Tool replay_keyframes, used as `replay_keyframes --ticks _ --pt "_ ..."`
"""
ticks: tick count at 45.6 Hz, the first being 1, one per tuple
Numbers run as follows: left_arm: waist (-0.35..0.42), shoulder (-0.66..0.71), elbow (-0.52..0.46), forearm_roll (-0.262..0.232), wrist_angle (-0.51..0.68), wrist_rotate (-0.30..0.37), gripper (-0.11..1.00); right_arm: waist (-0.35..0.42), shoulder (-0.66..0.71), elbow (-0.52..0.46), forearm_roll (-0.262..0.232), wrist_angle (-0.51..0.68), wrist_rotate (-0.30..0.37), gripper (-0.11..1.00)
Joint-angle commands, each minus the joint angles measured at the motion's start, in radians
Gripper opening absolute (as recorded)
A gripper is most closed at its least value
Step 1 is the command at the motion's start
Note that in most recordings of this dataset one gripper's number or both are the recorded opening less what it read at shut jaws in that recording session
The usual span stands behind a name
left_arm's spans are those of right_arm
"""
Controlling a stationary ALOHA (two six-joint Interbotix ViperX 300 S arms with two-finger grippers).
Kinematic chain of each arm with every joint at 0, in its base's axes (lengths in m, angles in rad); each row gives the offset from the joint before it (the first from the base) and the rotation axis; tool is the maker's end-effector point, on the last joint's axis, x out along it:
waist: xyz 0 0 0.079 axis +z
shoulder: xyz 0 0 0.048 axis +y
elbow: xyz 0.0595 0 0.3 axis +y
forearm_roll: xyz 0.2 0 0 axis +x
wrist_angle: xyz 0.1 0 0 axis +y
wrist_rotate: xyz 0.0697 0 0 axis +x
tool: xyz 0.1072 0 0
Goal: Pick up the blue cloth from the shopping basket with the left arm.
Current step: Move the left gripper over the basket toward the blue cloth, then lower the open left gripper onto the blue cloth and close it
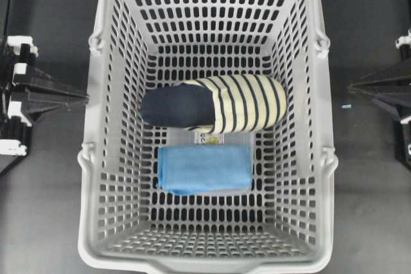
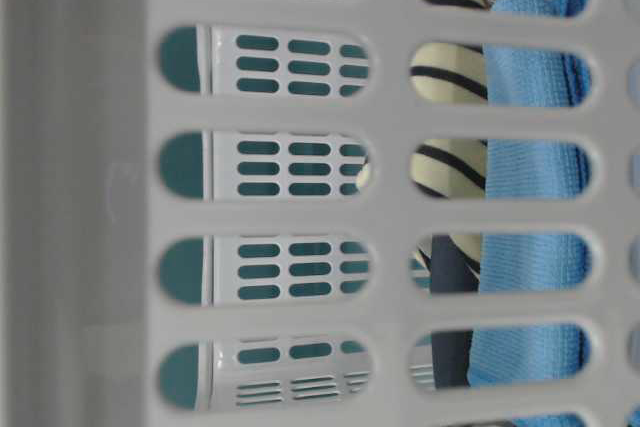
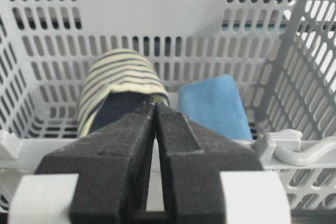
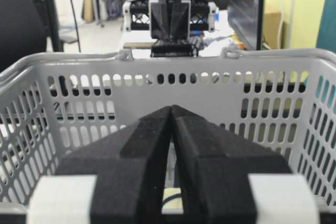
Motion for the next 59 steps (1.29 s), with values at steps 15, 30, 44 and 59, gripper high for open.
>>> replay_keyframes --ticks 15,30,44,59 --pt "-0.038 0.109 -0.364 0.040 0.428 -0.040 0.00 -0.005 0.009 -0.029 0.005 -0.008 0.005 0.01" --pt "-0.058 0.419 -0.686 0.041 0.842 -0.026 0.00 -0.029 0.006 -0.031 0.005 -0.006 0.006 0.01" --pt "-0.078 0.667 -0.904 0.040 0.976 -0.034 0.00 -0.041 0.005 -0.046 0.025 -0.015 0.031 0.68" --pt "-0.100 0.844 -1.017 0.041 1.063 -0.061 0.49 -0.041 0.000 -0.048 0.023 -0.021 0.038 0.78"
